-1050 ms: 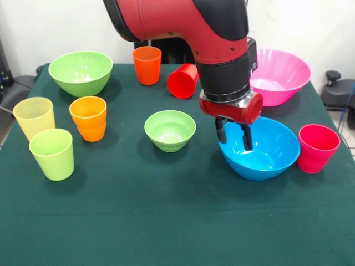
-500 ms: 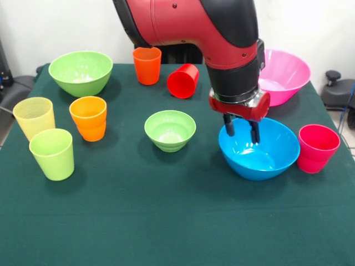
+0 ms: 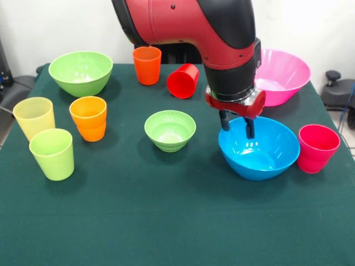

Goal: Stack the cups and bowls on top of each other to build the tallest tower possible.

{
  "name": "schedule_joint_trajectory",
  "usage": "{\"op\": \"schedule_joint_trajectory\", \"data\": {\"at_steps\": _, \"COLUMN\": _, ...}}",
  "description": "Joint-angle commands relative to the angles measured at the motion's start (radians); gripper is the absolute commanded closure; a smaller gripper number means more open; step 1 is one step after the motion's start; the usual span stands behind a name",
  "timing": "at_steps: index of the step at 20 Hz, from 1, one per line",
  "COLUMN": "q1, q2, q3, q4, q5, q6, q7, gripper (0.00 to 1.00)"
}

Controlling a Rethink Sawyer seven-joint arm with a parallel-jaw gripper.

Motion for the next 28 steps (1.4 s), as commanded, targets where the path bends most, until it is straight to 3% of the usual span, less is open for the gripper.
{"op": "schedule_joint_trajectory", "data": {"at_steps": 1, "q1": 0.022, "q2": 0.029, "q3": -0.046, "q4": -0.077, "q5": -0.038, "q6": 0.107, "q7": 0.049, "gripper": 0.00}}
{"op": "schedule_joint_trajectory", "data": {"at_steps": 13, "q1": 0.027, "q2": 0.006, "q3": -0.061, "q4": -0.037, "q5": -0.029, "q6": 0.076, "q7": 0.047, "gripper": 0.00}}
{"op": "schedule_joint_trajectory", "data": {"at_steps": 19, "q1": 0.027, "q2": 0.000, "q3": -0.062, "q4": -0.057, "q5": -0.016, "q6": 0.111, "q7": 0.041, "gripper": 0.00}}
{"op": "schedule_joint_trajectory", "data": {"at_steps": 28, "q1": 0.023, "q2": 0.052, "q3": -0.037, "q4": -0.062, "q5": -0.012, "q6": 0.034, "q7": 0.033, "gripper": 0.00}}
